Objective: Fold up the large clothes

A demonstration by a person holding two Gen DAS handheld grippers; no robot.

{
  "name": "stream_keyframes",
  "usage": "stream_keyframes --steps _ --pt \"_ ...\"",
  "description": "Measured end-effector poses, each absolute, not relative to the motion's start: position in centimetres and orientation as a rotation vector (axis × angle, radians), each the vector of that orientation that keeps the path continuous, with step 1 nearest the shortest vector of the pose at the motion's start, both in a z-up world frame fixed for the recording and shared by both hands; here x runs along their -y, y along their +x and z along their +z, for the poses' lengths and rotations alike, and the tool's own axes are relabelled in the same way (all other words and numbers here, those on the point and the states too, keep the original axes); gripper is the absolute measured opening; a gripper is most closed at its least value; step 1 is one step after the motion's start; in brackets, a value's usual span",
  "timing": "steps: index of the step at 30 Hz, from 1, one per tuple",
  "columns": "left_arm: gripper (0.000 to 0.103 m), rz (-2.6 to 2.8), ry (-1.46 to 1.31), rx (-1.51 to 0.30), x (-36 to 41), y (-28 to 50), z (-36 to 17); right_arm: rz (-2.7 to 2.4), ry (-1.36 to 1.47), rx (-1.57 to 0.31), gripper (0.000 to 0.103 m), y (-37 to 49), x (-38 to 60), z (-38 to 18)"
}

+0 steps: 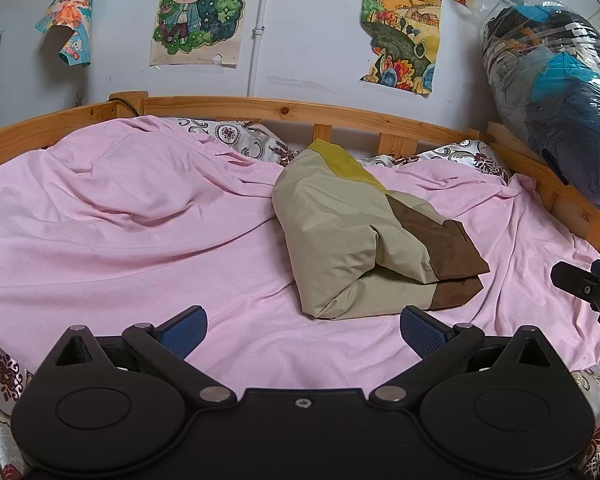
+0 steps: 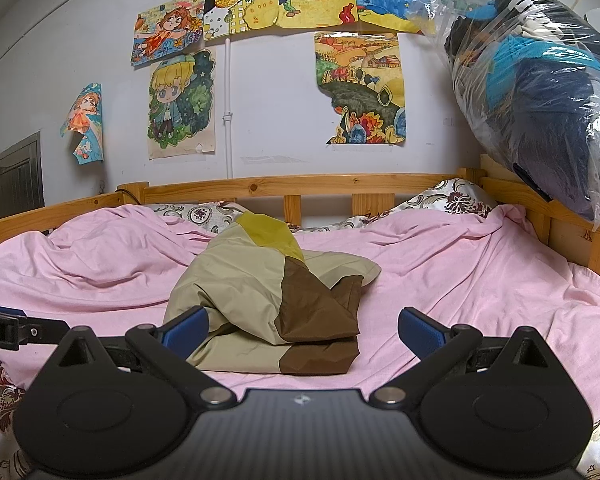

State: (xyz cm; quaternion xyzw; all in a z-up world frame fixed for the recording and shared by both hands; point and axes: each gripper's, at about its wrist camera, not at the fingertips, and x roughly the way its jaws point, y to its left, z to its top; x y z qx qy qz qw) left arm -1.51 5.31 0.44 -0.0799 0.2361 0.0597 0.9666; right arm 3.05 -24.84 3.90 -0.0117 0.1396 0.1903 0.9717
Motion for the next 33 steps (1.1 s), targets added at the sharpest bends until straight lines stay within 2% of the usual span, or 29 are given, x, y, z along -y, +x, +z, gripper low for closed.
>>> stream_keyframes --steps 33 --pt "0.102 0.203 -0.110 -0.513 -5.53 -1.50 0.26 0.384 -0.025 -0.284 0.103 3.03 24.88 3.87"
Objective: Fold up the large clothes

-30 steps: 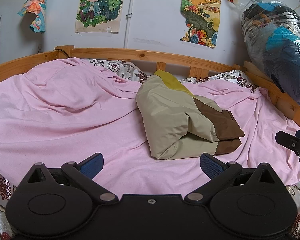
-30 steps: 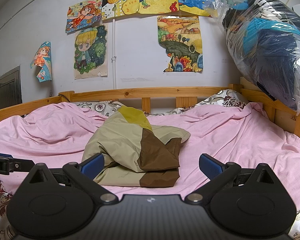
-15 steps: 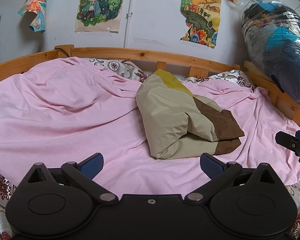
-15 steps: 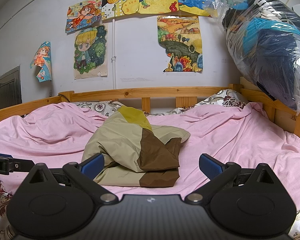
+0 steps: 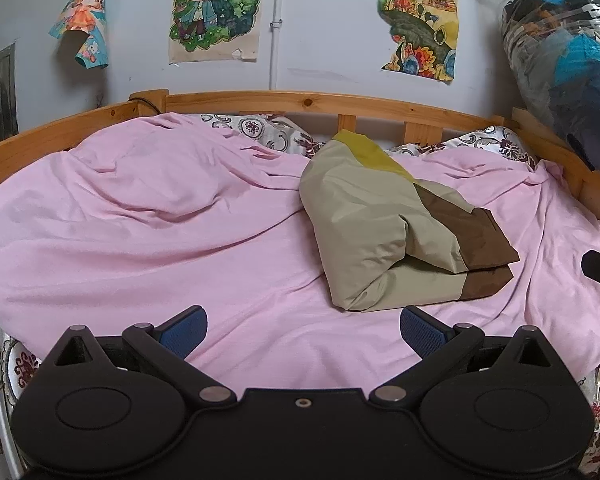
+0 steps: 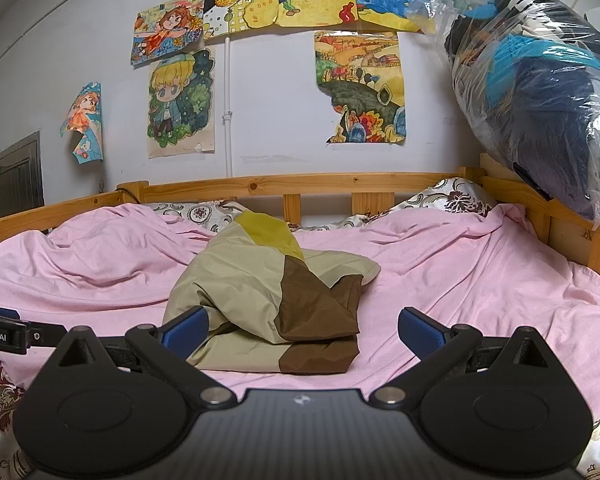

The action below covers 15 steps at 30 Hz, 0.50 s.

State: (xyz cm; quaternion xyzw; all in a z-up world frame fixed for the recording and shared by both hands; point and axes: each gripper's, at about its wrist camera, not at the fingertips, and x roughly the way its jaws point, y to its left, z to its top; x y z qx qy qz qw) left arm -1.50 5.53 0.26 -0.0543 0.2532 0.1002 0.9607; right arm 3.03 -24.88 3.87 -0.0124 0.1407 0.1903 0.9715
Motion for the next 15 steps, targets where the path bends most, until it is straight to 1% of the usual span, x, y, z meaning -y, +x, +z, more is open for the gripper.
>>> stream_keyframes --steps 15 --pt "0.102 0.190 -0.100 -0.514 -5.63 -1.39 0.33 0.384 -0.025 -0.286 0.103 3.03 24.89 3.84"
